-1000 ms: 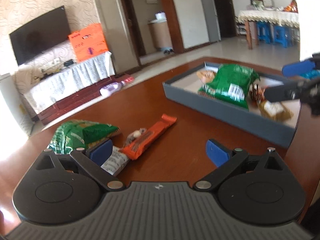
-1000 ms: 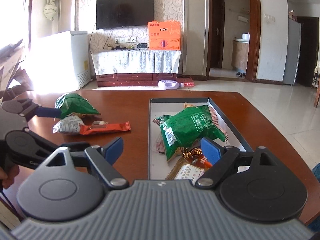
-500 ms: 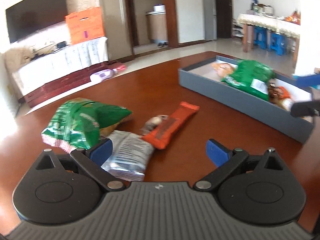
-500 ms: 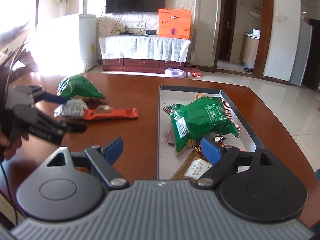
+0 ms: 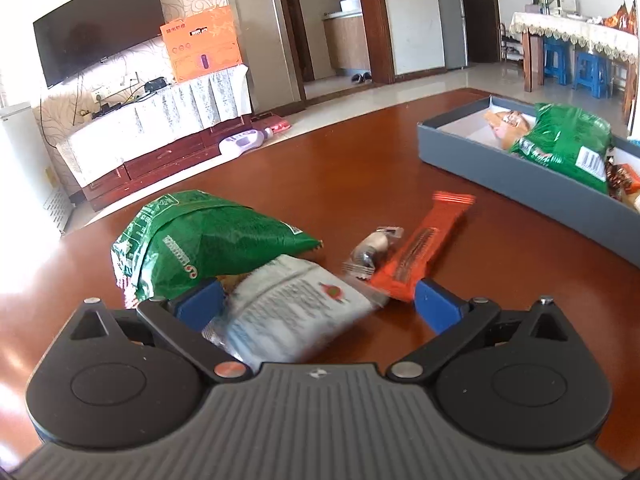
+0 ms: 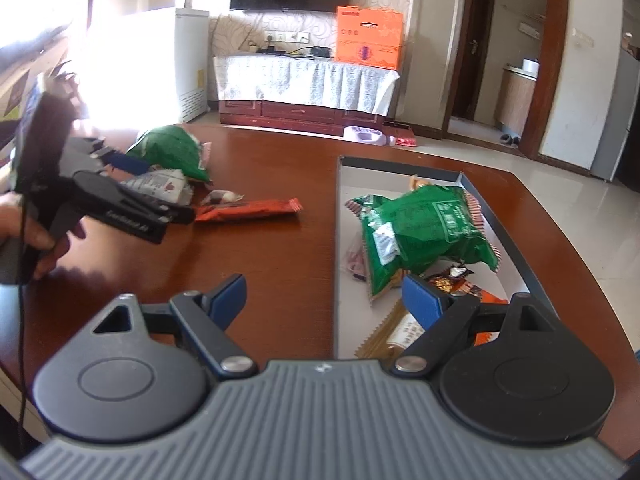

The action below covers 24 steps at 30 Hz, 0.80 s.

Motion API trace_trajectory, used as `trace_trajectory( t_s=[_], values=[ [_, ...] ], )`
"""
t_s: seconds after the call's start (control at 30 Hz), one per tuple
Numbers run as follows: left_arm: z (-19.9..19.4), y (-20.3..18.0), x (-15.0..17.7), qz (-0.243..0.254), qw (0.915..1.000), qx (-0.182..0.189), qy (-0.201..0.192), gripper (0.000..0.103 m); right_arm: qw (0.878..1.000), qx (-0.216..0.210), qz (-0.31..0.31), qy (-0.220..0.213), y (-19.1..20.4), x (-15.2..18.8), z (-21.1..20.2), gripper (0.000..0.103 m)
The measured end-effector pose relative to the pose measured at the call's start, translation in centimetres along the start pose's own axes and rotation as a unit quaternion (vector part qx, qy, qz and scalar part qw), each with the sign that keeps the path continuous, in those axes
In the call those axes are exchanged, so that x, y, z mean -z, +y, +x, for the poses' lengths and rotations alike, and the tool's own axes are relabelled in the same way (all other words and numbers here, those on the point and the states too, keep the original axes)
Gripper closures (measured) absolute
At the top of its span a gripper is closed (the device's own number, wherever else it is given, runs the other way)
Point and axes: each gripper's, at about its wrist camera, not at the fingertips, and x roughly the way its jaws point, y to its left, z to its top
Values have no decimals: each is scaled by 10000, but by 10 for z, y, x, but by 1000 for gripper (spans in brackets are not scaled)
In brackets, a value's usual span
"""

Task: Organize snacks
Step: 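Grasp the clear printed snack bag with the left gripper while the right tool moves toward the orange bar, then lift the clear snack bag with the left gripper while the right tool reaches the orange bar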

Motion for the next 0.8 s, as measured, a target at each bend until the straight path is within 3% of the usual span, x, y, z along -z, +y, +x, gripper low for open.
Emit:
trace_trajectory(
  t_s=[0.1,0.2,0.27,0.4,0.43,0.5,0.6,0.7,0.8],
  values=[
    [7,5,-2,-92,9988,456,162,2,9998,26,-175,85,7,0,3,17],
    [0,0,-1,147,9963,842,115,8,9999,1,-126,92,10,-2,5,17],
    [-9,-7,3,350,9920,1216,56,13,9999,-87,3,70,12,-5,6,17],
    [-29,-17,12,614,9814,1818,107,14,9994,-301,165,90,20,-9,11,17],
    [-31,-20,15,619,9821,1771,180,13,9992,-333,188,106,22,-10,12,17],
    [-29,-24,16,542,9895,1307,297,10,9990,-354,244,114,26,-11,13,17],
    [-23,-26,11,127,9950,927,360,10,9982,-380,463,103,26,-11,14,17],
    [-26,-33,6,100,9941,1040,299,10,9968,-370,710,-25,22,-11,11,17],
    [-36,-44,4,435,9929,1098,115,6,9947,-416,942,-80,14,-10,8,17]
  ],
)
